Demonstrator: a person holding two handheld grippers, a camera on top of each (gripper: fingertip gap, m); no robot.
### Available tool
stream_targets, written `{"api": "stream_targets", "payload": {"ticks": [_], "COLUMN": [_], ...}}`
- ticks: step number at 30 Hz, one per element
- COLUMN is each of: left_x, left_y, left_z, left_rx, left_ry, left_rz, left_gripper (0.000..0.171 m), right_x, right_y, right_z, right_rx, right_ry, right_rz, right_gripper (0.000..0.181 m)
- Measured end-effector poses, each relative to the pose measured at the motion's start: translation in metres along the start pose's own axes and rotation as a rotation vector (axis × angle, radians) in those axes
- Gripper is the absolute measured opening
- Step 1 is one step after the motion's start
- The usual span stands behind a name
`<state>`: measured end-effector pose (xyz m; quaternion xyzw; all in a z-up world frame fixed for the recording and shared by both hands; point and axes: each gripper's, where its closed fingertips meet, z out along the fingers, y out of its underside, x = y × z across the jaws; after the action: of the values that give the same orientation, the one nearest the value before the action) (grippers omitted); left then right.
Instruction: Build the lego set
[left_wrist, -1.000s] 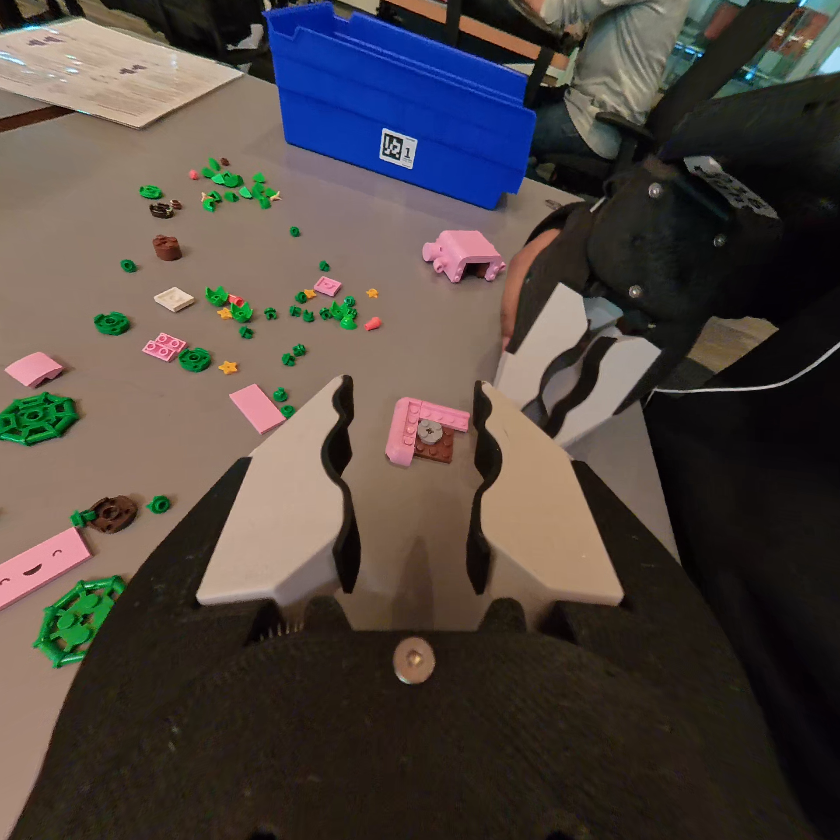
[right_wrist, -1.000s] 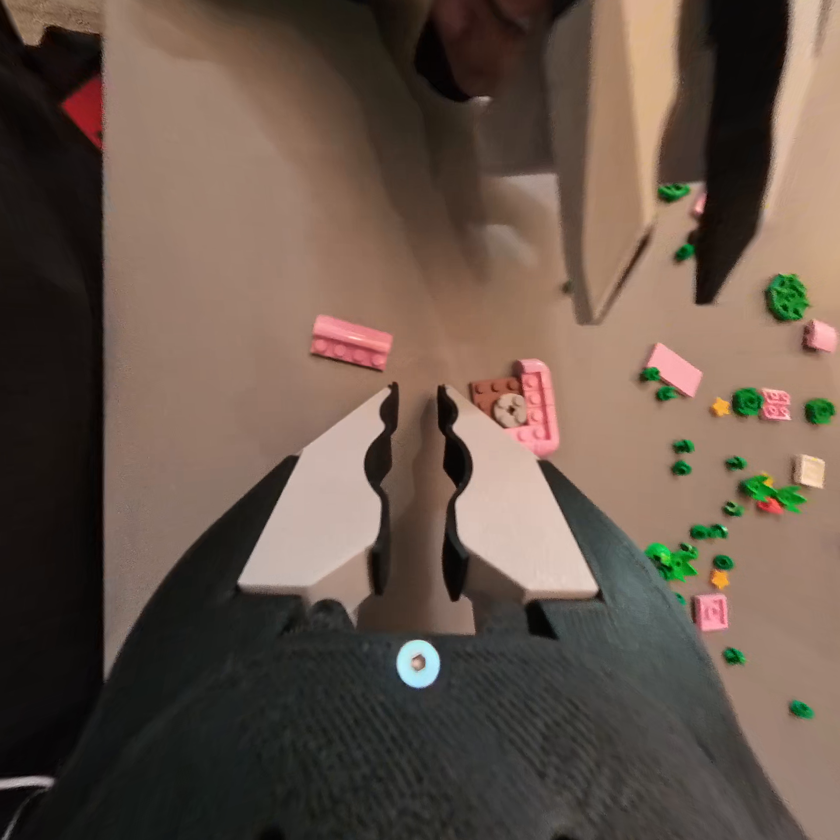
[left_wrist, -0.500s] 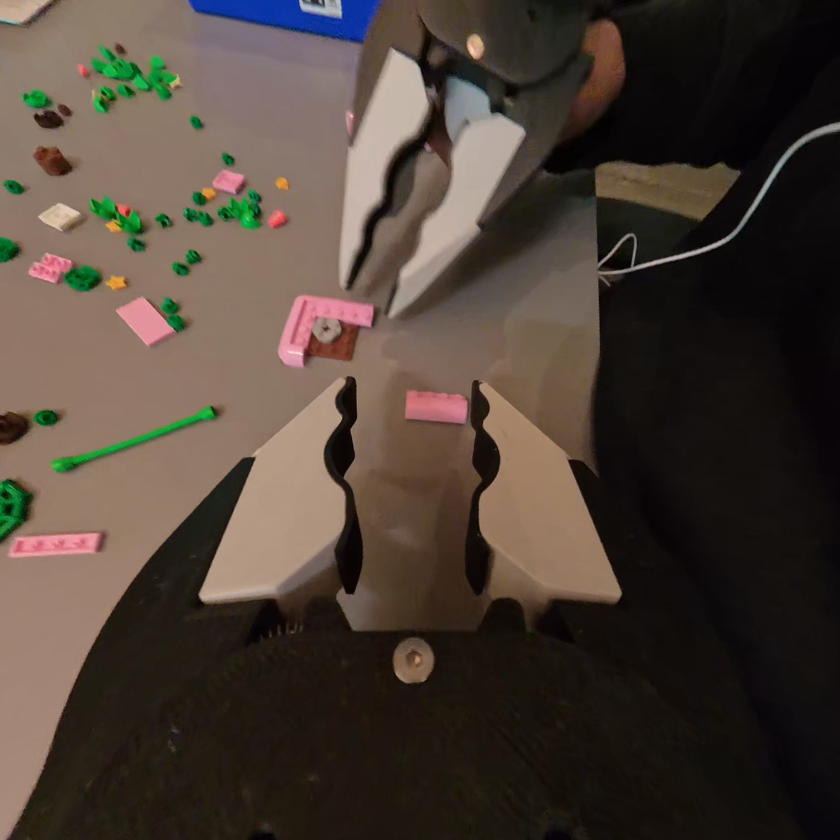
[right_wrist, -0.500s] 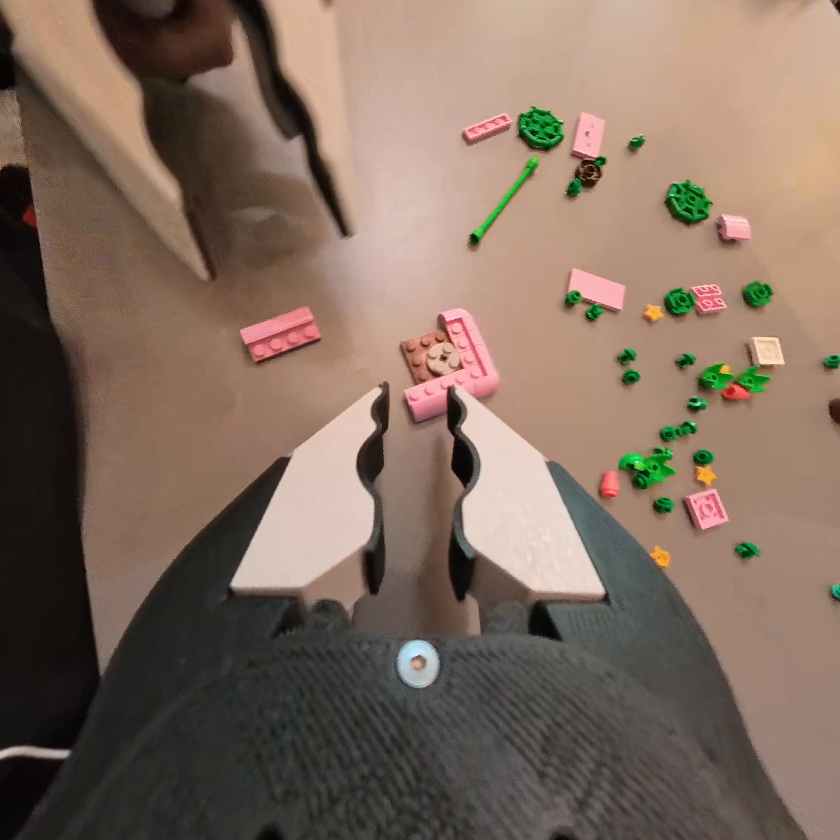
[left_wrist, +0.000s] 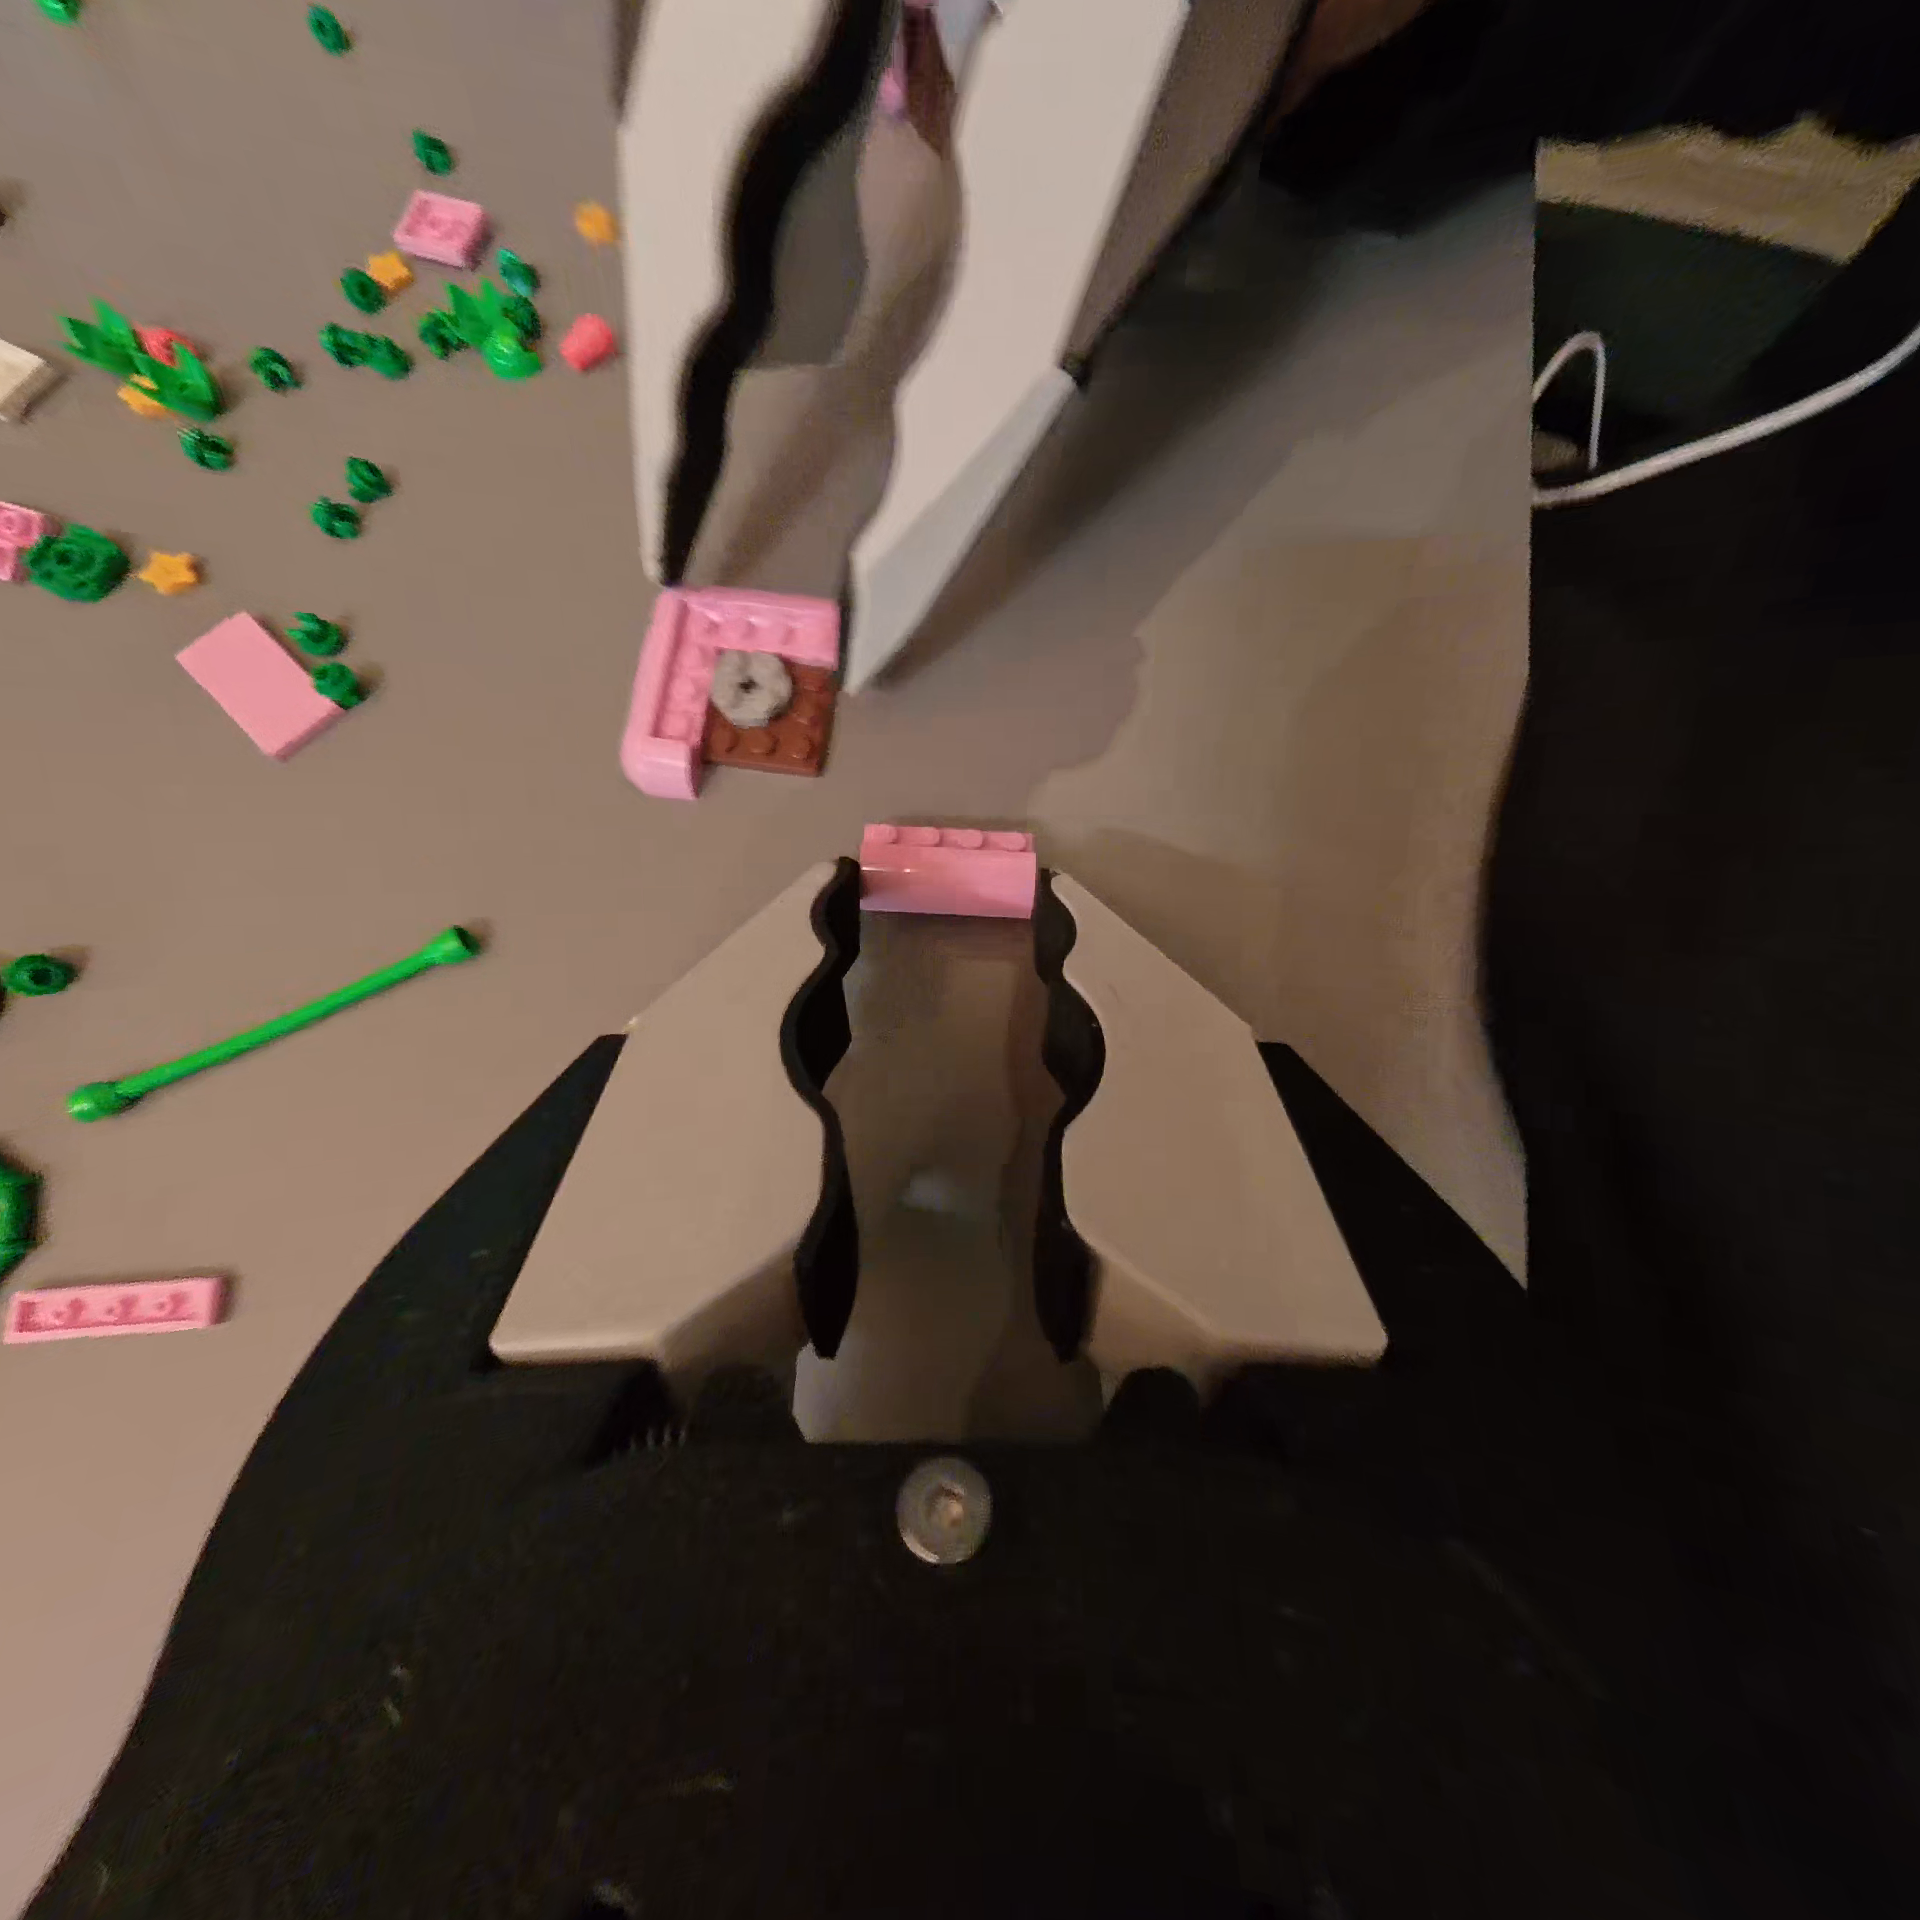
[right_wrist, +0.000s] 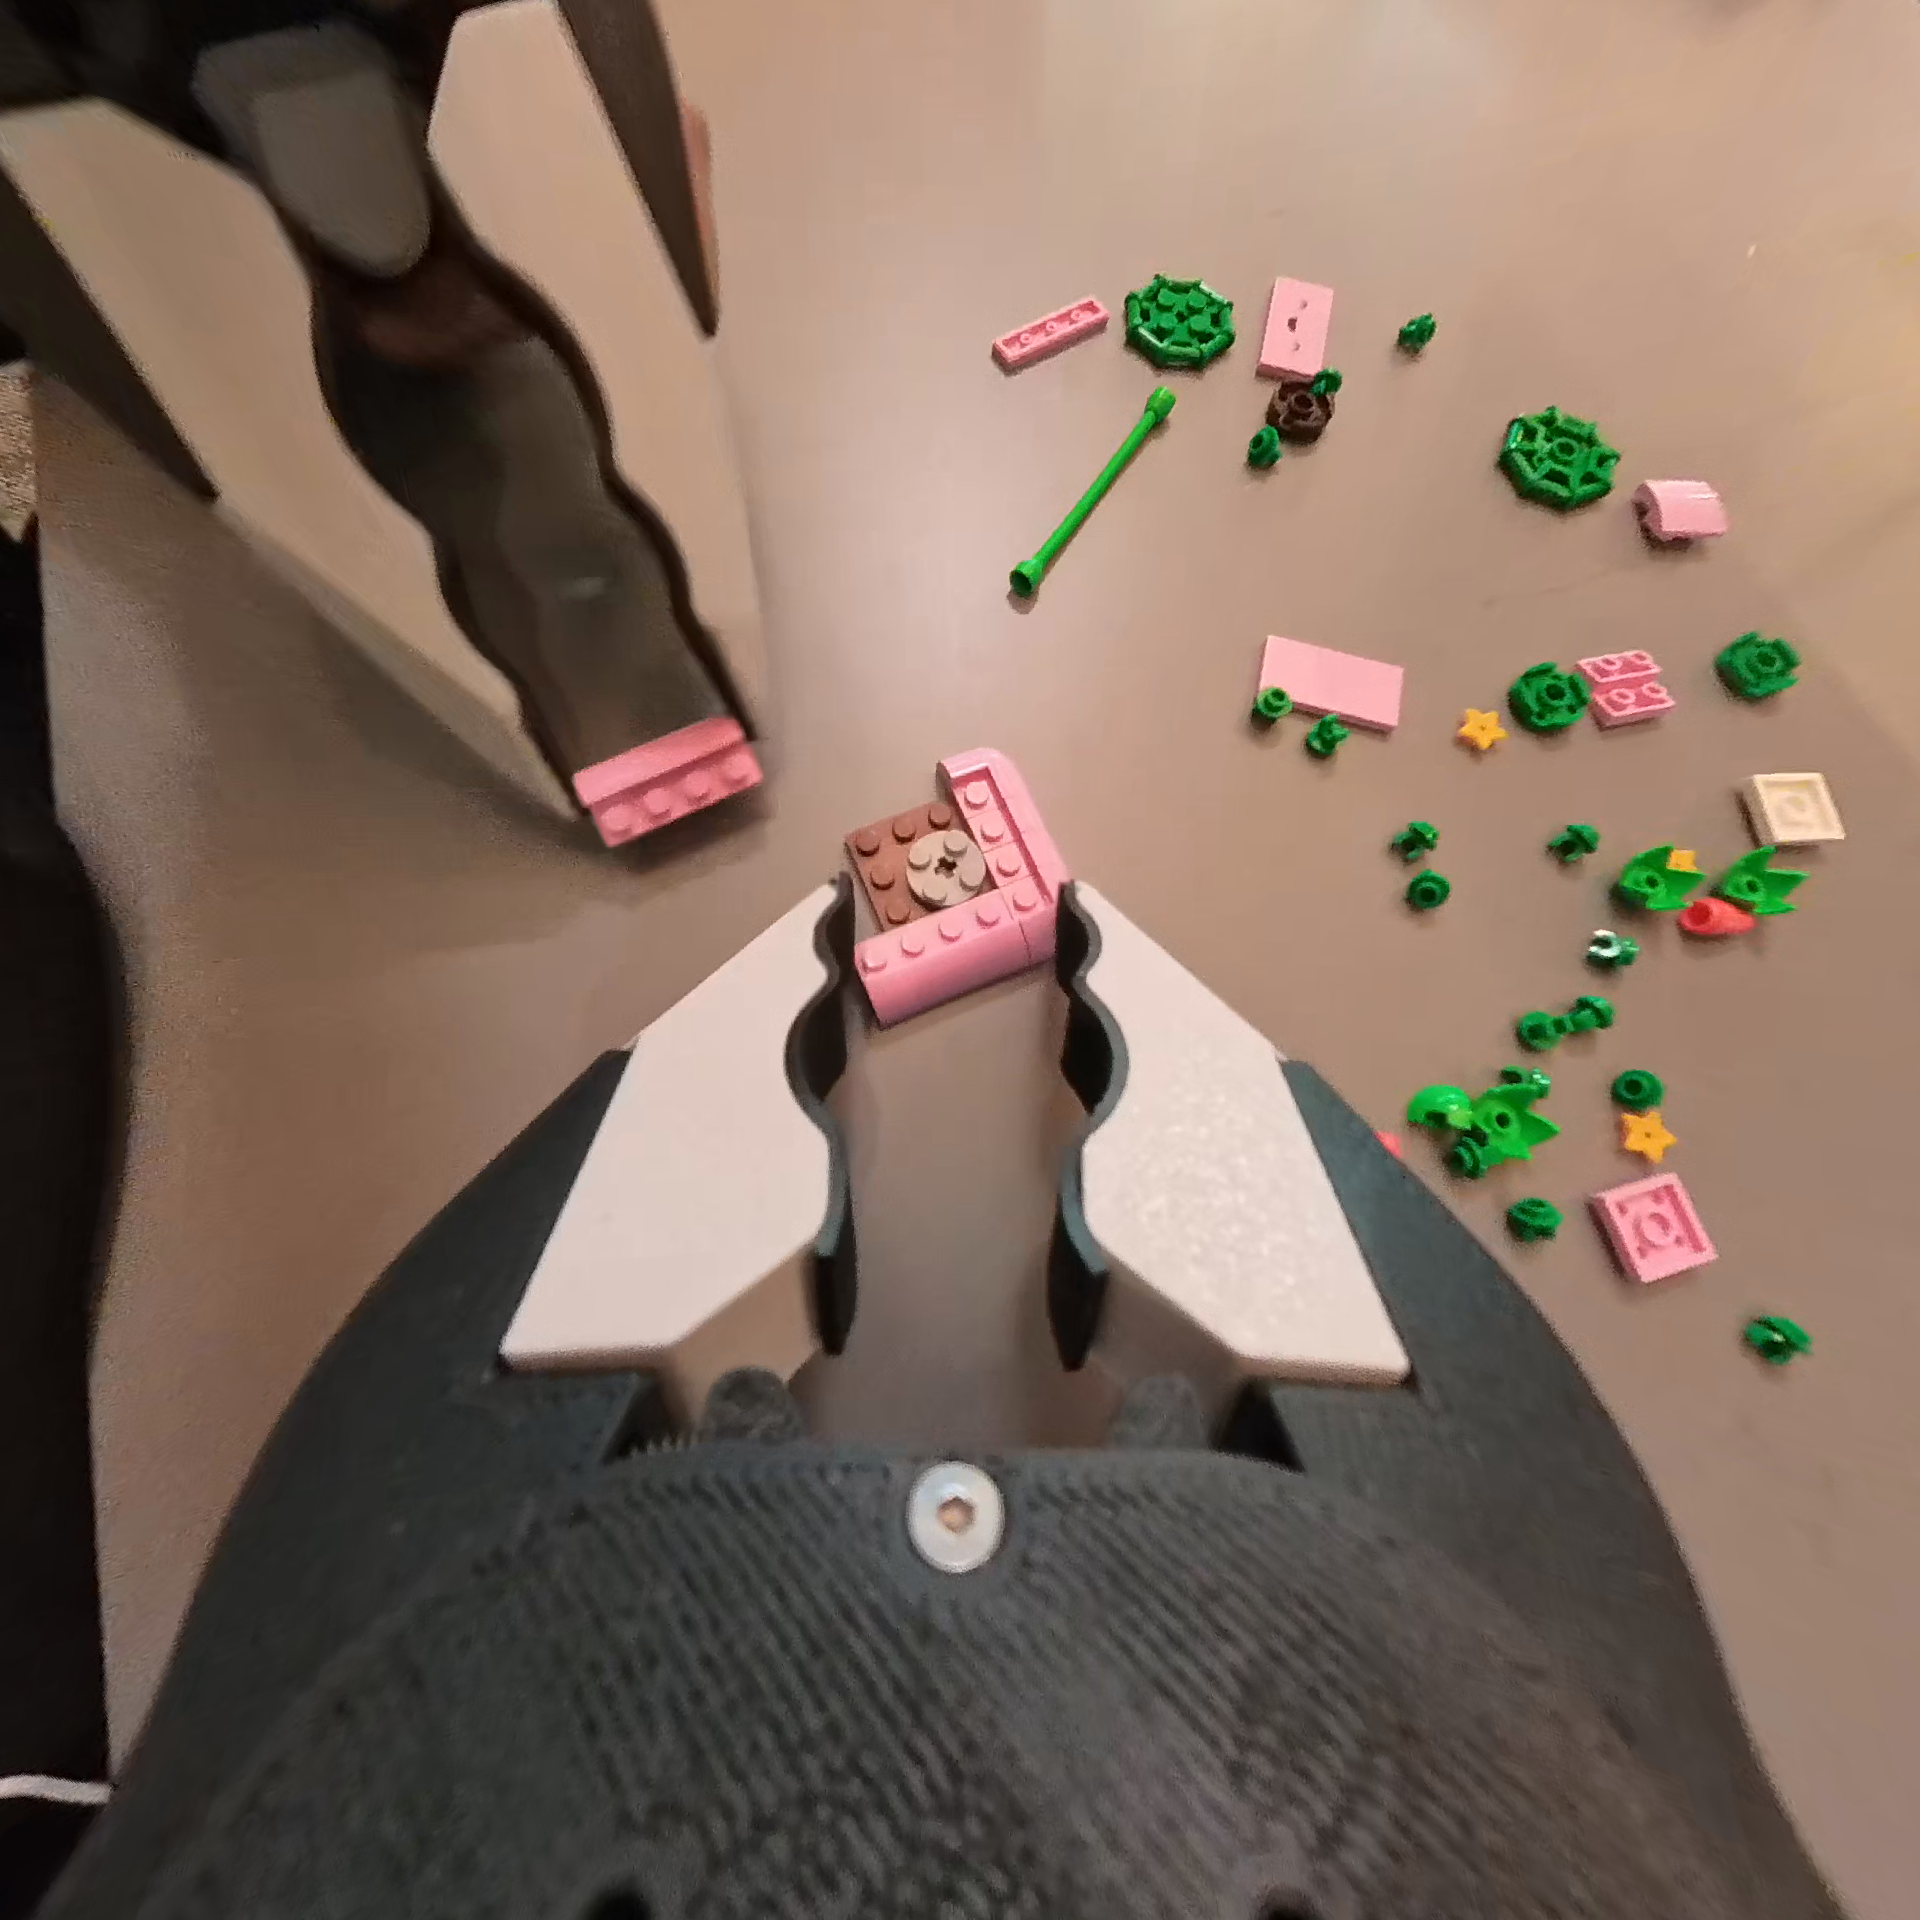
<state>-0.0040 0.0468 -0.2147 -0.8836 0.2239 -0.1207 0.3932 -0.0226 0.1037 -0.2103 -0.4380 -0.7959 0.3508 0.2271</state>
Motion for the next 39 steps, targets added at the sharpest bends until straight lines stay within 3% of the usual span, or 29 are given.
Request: {"api": "stream_targets", "payload": {"ticks": [4,13,26,30,33,39], "left_x": [-0.020,-0.029,-0.035,-0.035,-0.034,-0.032], "left_y": [-0.023,-0.019,-0.013,-0.009,-0.009,-0.006], "left_z": [-0.003,0.015,0.017,0.012,0.009,0.012], "left_rx": [0.123,0.022,-0.023,-0.016,-0.002,-0.031], "left_ry": [-0.006,-0.024,-0.096,-0.101,-0.106,-0.105], "left_rz": [-0.015,0.017,0.028,0.006,0.009,0.024], "left_gripper": [0.030,0.030,0.035,0.036,0.029,0.021], "right_x": [0.001,0.004,0.004,-0.001,-0.002,-0.001], "right_y": [0.001,0.003,0.001,-0.004,-0.003,0.006], "right_z": [-0.004,-0.005,-0.005,-0.005,-0.003,0.009], "right_rx": [0.021,0.054,0.066,0.088,0.074,-0.010], "right_ry": [0.005,-0.010,-0.026,-0.064,-0.087,-0.112], "right_rz": [0.012,0.046,0.042,0.021,0.012,-0.008], "right_gripper": [0.037,0.037,0.037,0.053,0.060,0.057]}}
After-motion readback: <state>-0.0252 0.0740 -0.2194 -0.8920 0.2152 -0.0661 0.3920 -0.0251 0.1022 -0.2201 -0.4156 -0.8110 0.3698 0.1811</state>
